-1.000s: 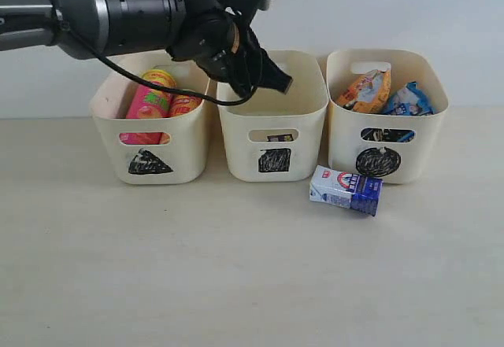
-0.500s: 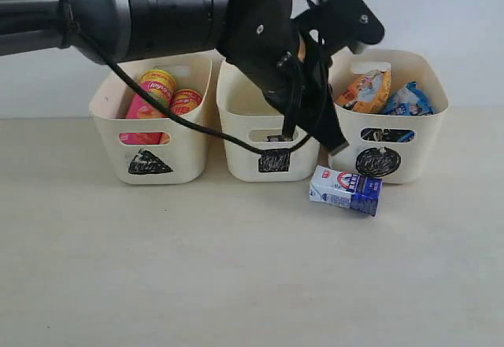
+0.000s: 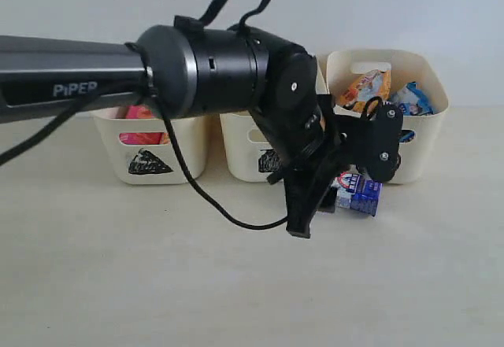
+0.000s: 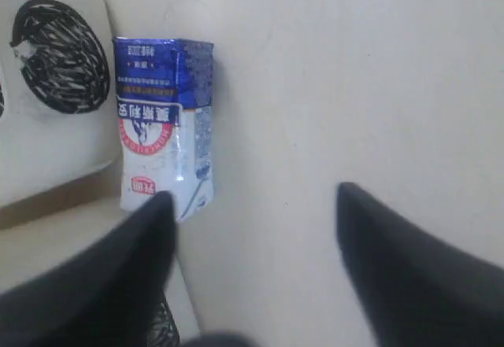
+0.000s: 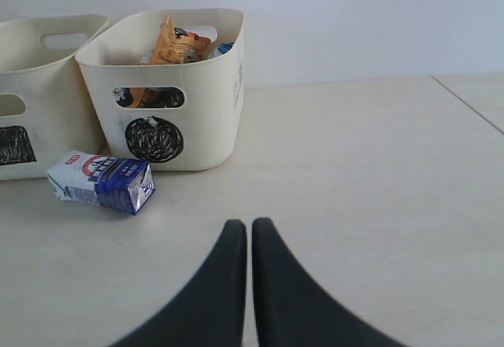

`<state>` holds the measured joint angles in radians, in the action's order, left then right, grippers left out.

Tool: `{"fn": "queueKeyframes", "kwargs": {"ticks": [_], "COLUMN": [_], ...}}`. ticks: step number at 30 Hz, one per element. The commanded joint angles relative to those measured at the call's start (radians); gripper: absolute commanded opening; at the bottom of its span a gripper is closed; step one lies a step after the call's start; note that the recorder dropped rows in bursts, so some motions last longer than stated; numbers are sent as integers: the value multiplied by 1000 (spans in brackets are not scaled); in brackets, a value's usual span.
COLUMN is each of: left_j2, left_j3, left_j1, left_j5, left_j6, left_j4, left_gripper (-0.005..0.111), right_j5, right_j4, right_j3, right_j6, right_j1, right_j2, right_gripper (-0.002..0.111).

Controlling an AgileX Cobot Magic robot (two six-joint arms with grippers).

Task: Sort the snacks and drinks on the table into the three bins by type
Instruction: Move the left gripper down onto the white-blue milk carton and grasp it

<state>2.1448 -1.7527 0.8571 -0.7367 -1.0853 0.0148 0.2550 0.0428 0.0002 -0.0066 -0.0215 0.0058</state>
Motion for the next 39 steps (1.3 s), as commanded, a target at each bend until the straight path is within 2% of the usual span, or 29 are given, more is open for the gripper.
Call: {"fn": "queueKeyframes", "kwargs": {"ticks": [1, 4, 9, 12, 22, 31, 39], "left_j2": [45, 86, 140, 154, 238, 298, 344], "left_j3": [-5, -5, -19, -43, -168, -206, -248], "left_j1": [5, -2, -66, -78, -80, -80, -80], "left_j5": [151, 221, 225, 234, 208, 200, 159], "left_j6": [33, 37, 155, 165, 156, 156, 156], "left_j4": [-8, -1, -4, -25, -63, -87, -109], "left_gripper": [89, 89, 89, 89, 89, 89, 83], "right_j5": [-11, -11, -11, -11, -11, -11, -11], "right_j4": [4, 4, 4, 4, 4, 4, 4], "right_j3": [0, 0, 0, 0, 0, 0, 0], "right_j6": [1, 1, 1, 1, 1, 1, 1], "right_j1": [1, 1, 1, 1, 1, 1, 1], "right_j2": [-6, -6, -6, -6, -6, -6, -6], "right_gripper": [0, 0, 0, 0, 0, 0, 0]}}
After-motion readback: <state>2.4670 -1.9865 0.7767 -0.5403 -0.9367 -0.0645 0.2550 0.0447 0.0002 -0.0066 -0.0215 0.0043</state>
